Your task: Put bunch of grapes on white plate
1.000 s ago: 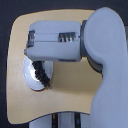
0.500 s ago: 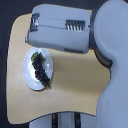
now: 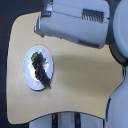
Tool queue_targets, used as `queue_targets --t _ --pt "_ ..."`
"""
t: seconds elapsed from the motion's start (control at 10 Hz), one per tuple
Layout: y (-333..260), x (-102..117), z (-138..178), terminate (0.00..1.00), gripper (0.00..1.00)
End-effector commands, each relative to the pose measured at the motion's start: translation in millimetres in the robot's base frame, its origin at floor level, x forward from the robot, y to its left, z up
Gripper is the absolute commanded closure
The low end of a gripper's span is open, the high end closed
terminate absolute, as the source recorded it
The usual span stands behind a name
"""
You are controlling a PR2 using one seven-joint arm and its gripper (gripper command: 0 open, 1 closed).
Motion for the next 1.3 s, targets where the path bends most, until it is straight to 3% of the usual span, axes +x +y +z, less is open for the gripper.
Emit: queue_targets --t 0.0,0.3,0.5,1.2 --pt "-133.6 -0.2 24.8 0.0 0.0" --pt "-223.4 10.5 29.6 0.0 0.0" --pt "-271.4 3.2 27.4 0.0 0.0" --pt "-357.7 -20.6 13.9 0.0 0.0"
